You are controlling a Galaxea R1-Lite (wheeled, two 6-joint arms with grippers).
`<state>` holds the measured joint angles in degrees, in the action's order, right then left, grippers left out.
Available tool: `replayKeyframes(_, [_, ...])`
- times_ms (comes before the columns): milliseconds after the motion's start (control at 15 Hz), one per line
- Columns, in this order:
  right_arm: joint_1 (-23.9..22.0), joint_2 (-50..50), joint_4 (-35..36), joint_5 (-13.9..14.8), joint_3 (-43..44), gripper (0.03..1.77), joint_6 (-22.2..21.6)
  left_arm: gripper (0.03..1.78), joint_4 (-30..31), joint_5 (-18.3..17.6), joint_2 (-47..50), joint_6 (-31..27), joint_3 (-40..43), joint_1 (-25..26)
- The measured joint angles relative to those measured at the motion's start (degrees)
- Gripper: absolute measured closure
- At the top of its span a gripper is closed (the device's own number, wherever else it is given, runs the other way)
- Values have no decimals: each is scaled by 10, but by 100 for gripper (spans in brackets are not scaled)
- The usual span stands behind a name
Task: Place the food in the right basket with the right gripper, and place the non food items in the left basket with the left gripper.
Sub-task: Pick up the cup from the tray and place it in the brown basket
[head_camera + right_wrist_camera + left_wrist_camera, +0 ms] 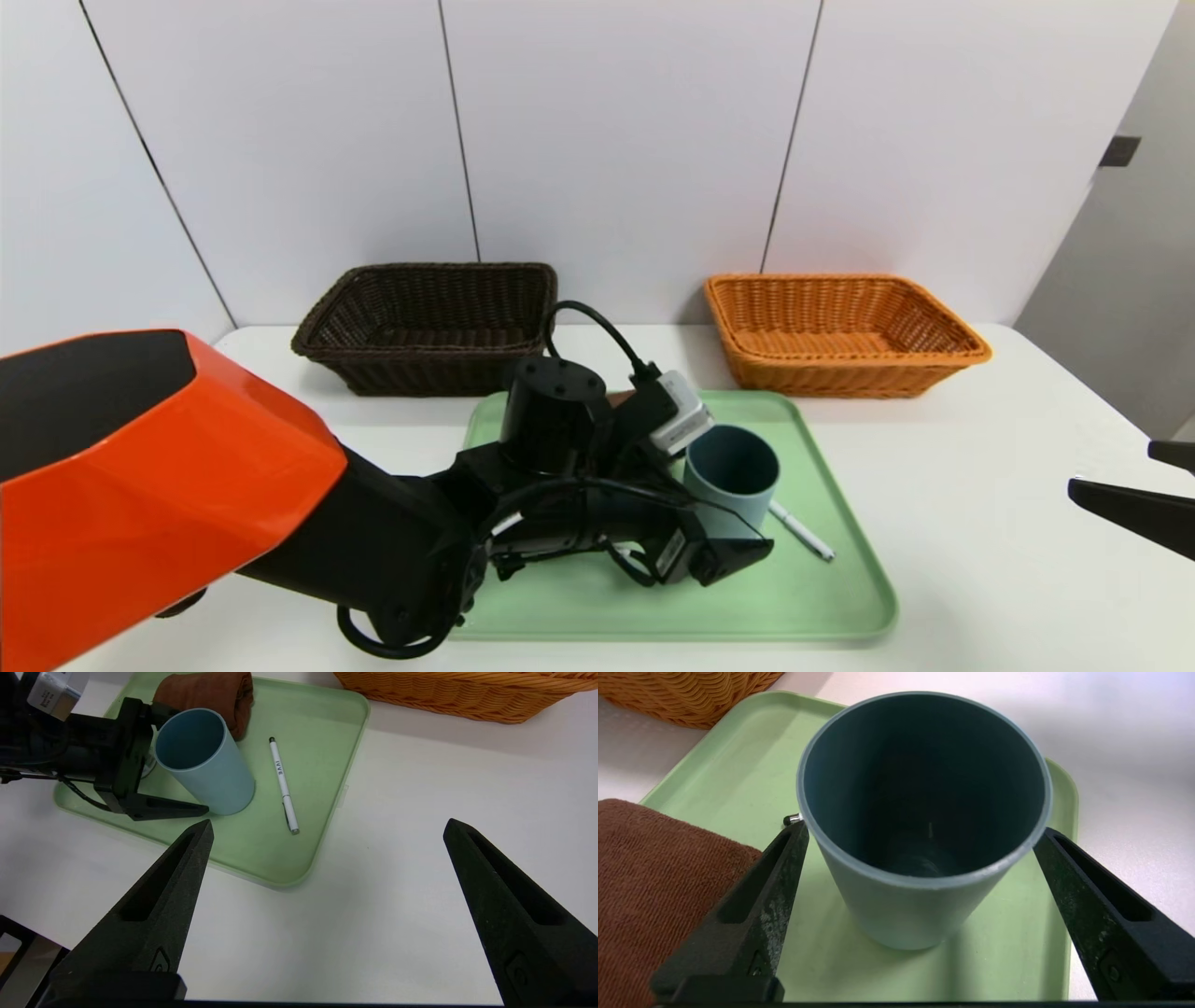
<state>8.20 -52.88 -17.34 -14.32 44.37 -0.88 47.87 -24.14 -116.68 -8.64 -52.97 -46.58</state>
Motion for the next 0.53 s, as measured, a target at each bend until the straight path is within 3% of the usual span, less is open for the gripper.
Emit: replayKeyframes(533, [-5, 3, 2, -1, -9, 10, 0, 12, 0, 0, -39, 1, -52, -10])
